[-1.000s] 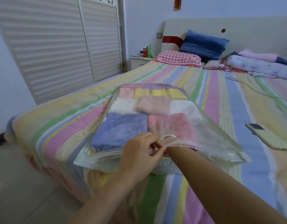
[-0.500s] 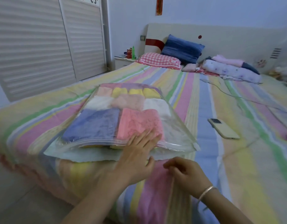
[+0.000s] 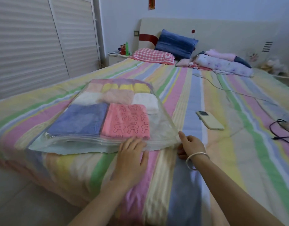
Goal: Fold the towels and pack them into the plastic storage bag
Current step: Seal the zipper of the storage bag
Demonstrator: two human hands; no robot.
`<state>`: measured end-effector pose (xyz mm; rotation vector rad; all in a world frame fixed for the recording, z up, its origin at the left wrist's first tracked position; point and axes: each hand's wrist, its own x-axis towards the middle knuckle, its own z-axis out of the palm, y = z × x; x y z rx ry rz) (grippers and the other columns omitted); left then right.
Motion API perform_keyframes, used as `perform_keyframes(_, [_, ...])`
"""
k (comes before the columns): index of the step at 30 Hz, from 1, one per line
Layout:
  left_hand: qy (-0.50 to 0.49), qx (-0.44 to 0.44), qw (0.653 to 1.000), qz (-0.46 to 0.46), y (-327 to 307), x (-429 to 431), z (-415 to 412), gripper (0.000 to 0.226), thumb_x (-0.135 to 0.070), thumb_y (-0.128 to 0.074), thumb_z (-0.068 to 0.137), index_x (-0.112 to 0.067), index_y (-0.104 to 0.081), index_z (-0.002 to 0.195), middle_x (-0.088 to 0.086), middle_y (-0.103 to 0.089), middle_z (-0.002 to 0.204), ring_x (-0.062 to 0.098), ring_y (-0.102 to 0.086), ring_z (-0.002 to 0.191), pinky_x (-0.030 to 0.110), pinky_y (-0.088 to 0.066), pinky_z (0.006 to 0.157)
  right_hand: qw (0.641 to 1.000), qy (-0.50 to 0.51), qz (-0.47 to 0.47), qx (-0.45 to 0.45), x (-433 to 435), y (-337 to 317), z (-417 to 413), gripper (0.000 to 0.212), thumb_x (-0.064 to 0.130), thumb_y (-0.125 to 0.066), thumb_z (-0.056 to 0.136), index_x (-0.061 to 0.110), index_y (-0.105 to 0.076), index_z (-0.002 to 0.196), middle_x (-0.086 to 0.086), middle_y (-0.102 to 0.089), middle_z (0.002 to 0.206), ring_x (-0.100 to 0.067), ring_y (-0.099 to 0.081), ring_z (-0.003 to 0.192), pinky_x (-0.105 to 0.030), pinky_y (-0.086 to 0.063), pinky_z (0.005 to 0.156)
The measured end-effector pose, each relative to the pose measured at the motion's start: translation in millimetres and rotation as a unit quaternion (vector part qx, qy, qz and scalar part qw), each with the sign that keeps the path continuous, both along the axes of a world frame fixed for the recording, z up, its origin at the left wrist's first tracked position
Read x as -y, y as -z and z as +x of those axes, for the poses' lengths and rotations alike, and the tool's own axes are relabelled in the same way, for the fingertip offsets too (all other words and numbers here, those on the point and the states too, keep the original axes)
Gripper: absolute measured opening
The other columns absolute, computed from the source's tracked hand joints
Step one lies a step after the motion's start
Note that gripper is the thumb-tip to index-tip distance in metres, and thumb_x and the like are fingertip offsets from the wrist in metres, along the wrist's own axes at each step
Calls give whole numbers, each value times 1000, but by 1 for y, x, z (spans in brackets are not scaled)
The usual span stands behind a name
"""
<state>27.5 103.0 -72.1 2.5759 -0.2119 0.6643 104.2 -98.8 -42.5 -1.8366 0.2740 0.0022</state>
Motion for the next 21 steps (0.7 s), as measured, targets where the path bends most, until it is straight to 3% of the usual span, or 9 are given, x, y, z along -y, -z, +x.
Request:
perform_keyframes(2, [-11, 90, 991, -94, -13, 25, -2, 15, -32, -49, 85, -24, -62, 88, -9, -63, 93, 12, -58, 91, 27, -45, 81, 999, -31, -15, -3, 4, 4, 9, 38, 33, -55, 94, 5, -51, 69, -19, -57, 59, -28, -56, 49, -39, -53, 51])
perform_keyframes(4, [-19, -37, 975, -218, -27, 55, 0, 17, -32, -57, 88, -25, -54, 73, -11, -58, 72, 6, -55, 65, 21, -40, 58, 997, -68, 6, -19, 8, 9, 16, 36, 27, -51, 97, 6, -50, 68, -14, -50, 55, -23, -48, 44, -32, -45, 47])
perform_keyframes(5, [-15, -163, 939, -301, -32, 69, 3, 24, -35, -56, 91, -23, -54, 70, -9, -60, 66, 6, -54, 55, 21, -37, 50, 996, -84, 20, -32, 9, 10, 18, 36, 25, -49, 98, 6, -49, 67, -11, -47, 51, -21, -45, 41, -28, -42, 45])
perform_keyframes(7, [5, -364, 793, -488, -35, 95, 18, 33, -40, -52, 97, -16, -58, 75, -5, -62, 61, 7, -49, 40, 19, -31, 39, 992, -94, 56, -61, 12, 11, 24, 35, 23, -50, 97, 7, -50, 66, -7, -43, 46, -19, -41, 36, -23, -37, 42])
perform_keyframes(10, [-18, -408, 637, -654, -30, 115, 44, 36, -42, -52, 97, -13, -59, 77, -3, -57, 48, 5, -43, 33, 13, -26, 33, 989, -102, 66, -80, 17, 14, 35, 32, 28, -54, 95, 8, -55, 70, -10, -45, 53, -19, -41, 37, -20, -36, 40])
perform_keyframes(12, [-41, -398, 592, -700, -29, 121, 60, 34, -38, -53, 98, -11, -57, 77, -2, -53, 47, 4, -42, 32, 12, -24, 30, 991, -113, 50, -53, 19, 18, 42, 32, 33, -54, 95, 9, -61, 75, -11, -52, 58, -15, -46, 40, -21, -40, 44])
perform_keyframes(16, [-80, -355, 640, -677, -20, 133, 71, 34, -32, -57, 96, -8, -59, 72, -1, -49, 48, 8, -45, 35, 16, -31, 33, 989, -142, -38, 32, 21, 29, 46, 38, 26, -46, 100, 3, -63, 75, 8, -53, 49, -3, -46, 46, -21, -39, 52])
perform_keyframes(19, [-89, -332, 688, -639, -15, 139, 67, 46, -36, -51, 99, -6, -56, 64, -2, -47, 42, 9, -43, 32, 18, -34, 34, 987, -155, -31, 43, 23, 32, 40, 43, 28, -45, 100, -7, -58, 77, 5, -45, 39, -7, -42, 38, -23, -36, 46])
perform_keyframes(21, [-93, -318, 708, -624, -16, 141, 66, 52, -41, -49, 99, -7, -53, 60, -1, -43, 39, 10, -40, 30, 18, -33, 33, 986, -153, -31, 49, 23, 32, 35, 43, 29, -45, 100, 3, -57, 68, -2, -47, 41, -12, -44, 39, -24, -37, 47])
